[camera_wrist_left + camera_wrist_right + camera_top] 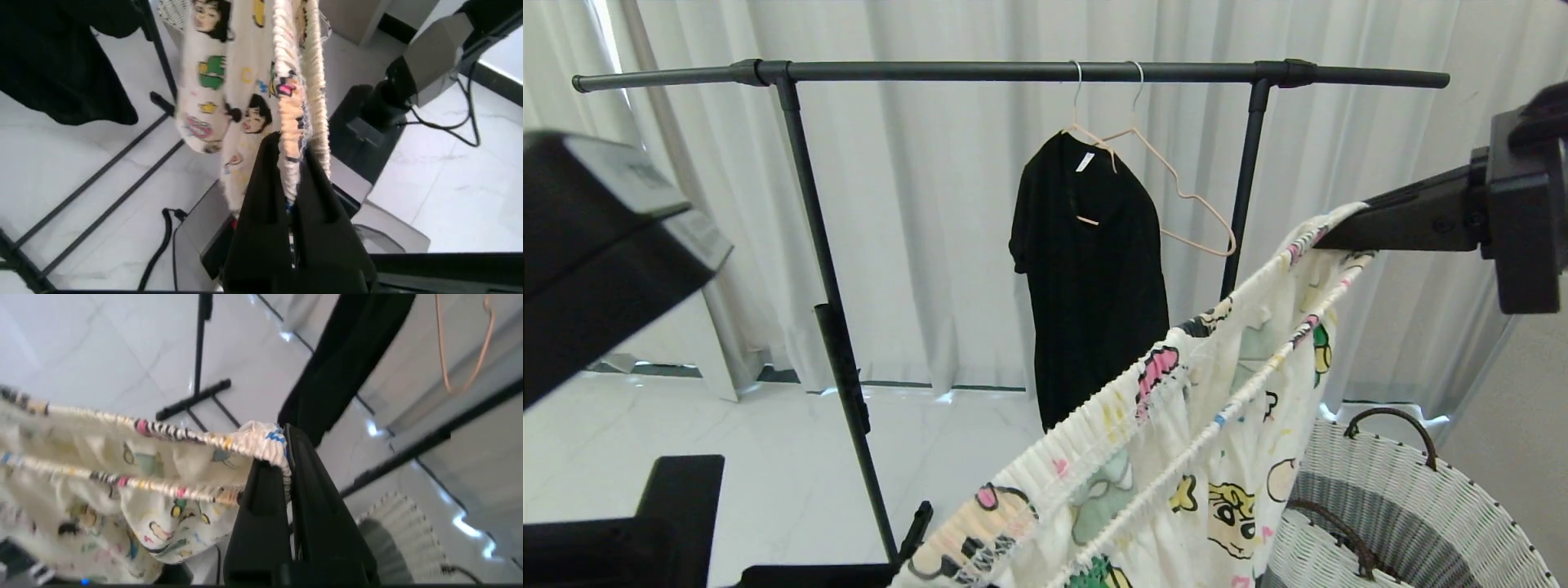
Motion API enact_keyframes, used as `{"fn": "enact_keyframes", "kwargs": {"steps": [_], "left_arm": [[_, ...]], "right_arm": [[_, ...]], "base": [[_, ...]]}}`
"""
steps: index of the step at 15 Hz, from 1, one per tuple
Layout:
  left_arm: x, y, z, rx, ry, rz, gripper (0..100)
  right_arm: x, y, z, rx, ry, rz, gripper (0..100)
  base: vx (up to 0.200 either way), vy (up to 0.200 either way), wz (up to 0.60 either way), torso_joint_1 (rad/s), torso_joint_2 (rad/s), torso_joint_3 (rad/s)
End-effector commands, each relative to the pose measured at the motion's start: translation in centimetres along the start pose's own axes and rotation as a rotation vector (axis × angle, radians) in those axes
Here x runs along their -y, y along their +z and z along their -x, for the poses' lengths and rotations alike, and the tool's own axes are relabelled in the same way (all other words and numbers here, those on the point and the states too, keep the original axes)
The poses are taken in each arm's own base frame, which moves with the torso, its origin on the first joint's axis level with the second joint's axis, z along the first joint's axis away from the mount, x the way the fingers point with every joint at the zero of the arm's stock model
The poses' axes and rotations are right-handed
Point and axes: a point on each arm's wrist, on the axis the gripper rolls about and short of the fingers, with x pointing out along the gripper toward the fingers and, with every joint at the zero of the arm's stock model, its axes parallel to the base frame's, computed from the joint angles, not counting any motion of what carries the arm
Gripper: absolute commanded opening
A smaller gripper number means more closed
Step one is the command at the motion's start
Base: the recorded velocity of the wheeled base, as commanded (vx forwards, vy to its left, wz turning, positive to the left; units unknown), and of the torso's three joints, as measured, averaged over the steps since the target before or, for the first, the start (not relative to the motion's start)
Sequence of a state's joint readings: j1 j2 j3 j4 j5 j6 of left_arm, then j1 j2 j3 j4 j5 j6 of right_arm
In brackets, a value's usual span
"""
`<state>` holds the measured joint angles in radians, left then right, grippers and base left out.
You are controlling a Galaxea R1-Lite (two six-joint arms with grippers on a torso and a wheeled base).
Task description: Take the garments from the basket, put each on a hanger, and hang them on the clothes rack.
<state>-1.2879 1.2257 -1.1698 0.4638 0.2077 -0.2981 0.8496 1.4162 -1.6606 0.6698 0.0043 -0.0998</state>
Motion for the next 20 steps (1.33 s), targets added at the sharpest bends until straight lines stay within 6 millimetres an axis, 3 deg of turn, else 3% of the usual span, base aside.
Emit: {"fn": "enact_keyframes", "kwargs": {"steps": [1,3,5,16,17,20], "left_arm": [[-2.3,0.8,-1.4,-0.001,0.168,-0.02,0],[-4.2,1.7,-1.8,0.005,0.271,-0.07,0],[-4.3,2.5,-1.9,0.029,0.283,-0.069,0],[-4.3,3.4,-3.4,0.091,0.281,-0.063,0],[-4.3,3.4,-3.5,0.09,0.28,-0.065,0],[-4.4,3.2,-4.0,0.092,0.285,-0.062,0]], "right_arm": [[0.3,-1.1,2.8,-0.02,-0.018,-0.01,0],[0.0,-2.8,4.9,-0.057,-0.015,-0.009,0],[-0.1,-3.7,5.9,-0.058,-0.014,-0.005,0],[-0.5,-4.3,5.8,-0.091,0.008,0.004,0],[-0.5,-4.4,5.8,-0.1,0.009,0.004,100],[-0.5,-4.9,6.3,-0.129,0.012,0.003,100]], "base": [[0.0,0.0,0.0,0.0,0.0,0.0],[0.0,0.0,0.0,0.0,0.0,0.0],[0.0,0.0,0.0,0.0,0.0,0.0],[0.0,0.0,0.0,0.0,0.0,0.0],[0.0,0.0,0.0,0.0,0.0,0.0],[0.0,0.0,0.0,0.0,0.0,0.0]]}}
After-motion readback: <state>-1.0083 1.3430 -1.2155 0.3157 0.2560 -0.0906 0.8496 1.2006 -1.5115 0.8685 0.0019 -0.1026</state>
